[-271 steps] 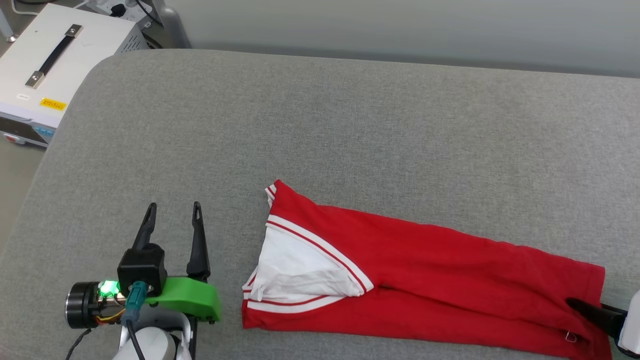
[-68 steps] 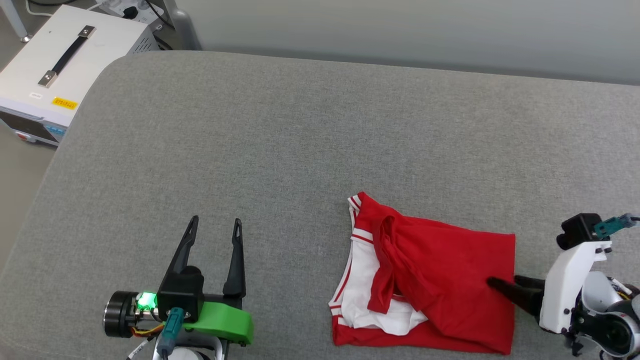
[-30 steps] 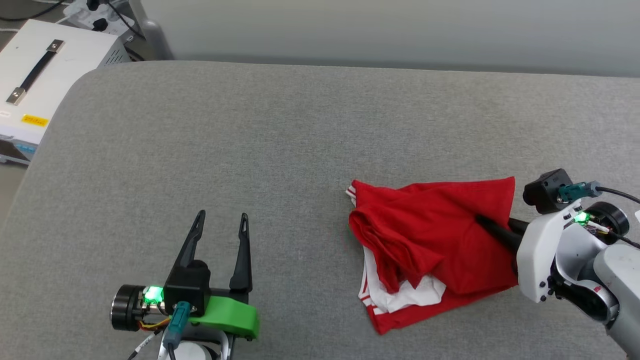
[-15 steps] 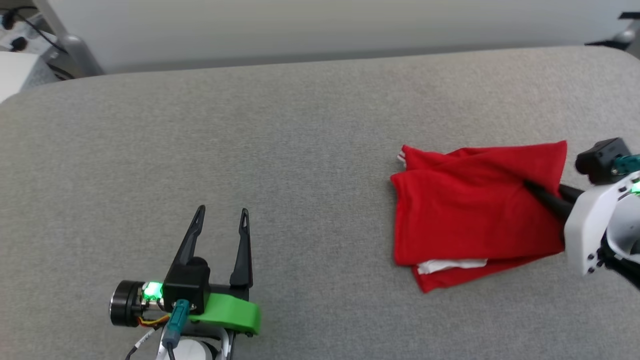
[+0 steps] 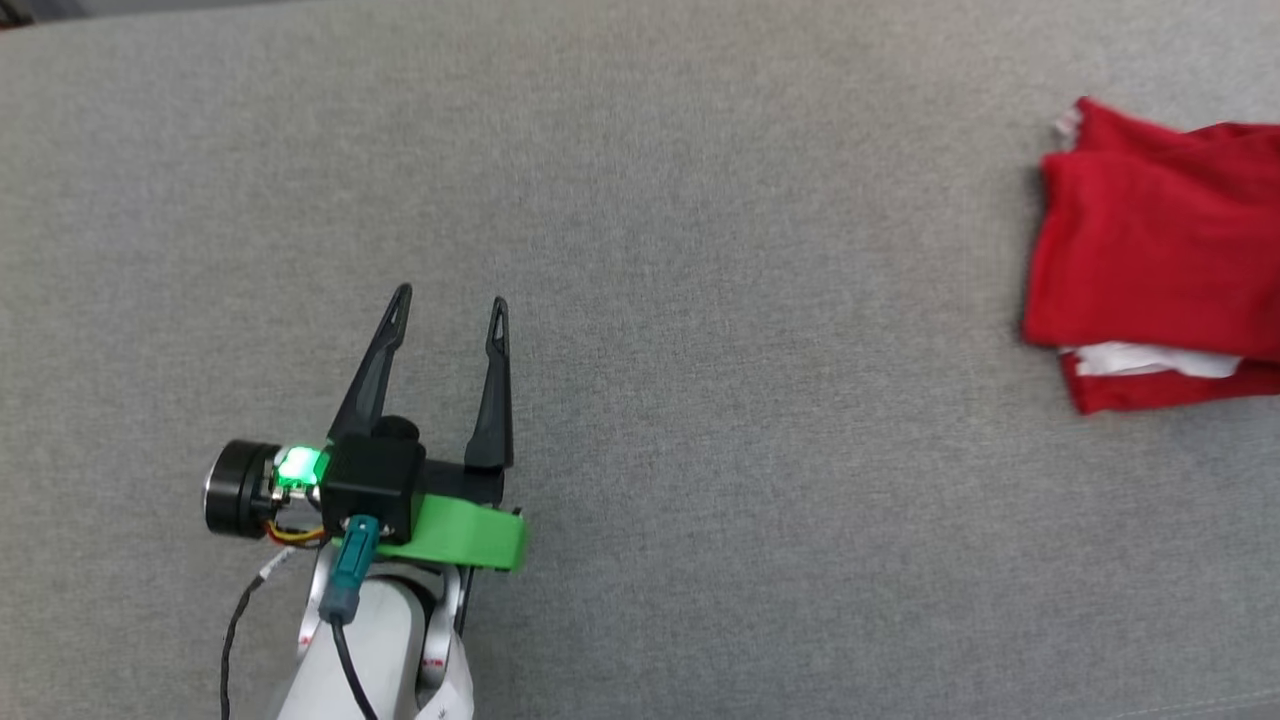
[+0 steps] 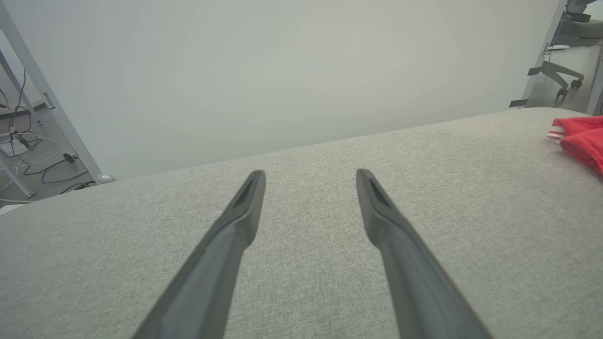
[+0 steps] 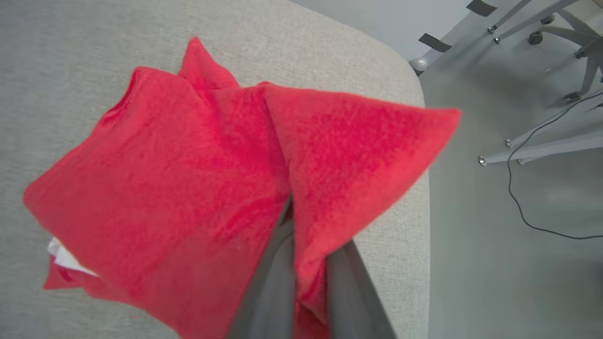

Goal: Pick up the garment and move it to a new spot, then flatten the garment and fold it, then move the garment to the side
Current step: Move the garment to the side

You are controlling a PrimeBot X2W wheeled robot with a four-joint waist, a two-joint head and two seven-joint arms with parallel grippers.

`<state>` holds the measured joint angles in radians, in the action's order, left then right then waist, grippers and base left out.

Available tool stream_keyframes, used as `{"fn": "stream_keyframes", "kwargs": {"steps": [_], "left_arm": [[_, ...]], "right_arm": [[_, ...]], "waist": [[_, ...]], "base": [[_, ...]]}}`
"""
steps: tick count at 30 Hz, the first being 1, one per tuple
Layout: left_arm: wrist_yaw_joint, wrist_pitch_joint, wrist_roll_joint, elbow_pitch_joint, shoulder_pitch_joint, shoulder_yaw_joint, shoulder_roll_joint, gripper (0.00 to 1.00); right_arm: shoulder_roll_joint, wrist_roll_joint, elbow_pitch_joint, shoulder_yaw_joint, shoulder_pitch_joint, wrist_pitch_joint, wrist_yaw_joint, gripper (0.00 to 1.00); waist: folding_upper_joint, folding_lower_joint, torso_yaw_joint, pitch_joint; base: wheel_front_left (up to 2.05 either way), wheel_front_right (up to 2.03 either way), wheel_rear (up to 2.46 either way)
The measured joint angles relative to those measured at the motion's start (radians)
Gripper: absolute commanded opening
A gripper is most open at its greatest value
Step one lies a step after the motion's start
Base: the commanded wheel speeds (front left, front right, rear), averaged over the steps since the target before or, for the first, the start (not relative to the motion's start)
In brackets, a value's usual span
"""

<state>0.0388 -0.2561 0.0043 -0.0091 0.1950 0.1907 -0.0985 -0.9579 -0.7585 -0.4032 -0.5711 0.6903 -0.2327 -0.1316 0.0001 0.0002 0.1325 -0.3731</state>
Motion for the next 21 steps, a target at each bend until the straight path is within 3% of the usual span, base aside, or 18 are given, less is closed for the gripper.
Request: {"fn": "stream_keyframes", "kwargs": {"steps": [5, 21], "left_arm": [[-0.001, 0.000, 0.006, -0.010, 0.043, 0.010, -0.007, 1.00], [0.011, 0.000, 0.006, -0.051, 0.079, 0.026, -0.025, 1.00]], "right_arm": [[-0.049, 0.022, -0.141, 0.008, 0.065, 0.009, 0.000, 0.00], [-0.026, 0.166, -0.350, 0.092, 0.197, 0.044, 0.000, 0.00]], "waist": [[0.0000, 0.0000, -0.005, -0.075], [0.0000, 0.0000, -0.033, -0.177]], "base": [[0.00, 0.00, 0.00], [0.00, 0.00, 0.00]]}}
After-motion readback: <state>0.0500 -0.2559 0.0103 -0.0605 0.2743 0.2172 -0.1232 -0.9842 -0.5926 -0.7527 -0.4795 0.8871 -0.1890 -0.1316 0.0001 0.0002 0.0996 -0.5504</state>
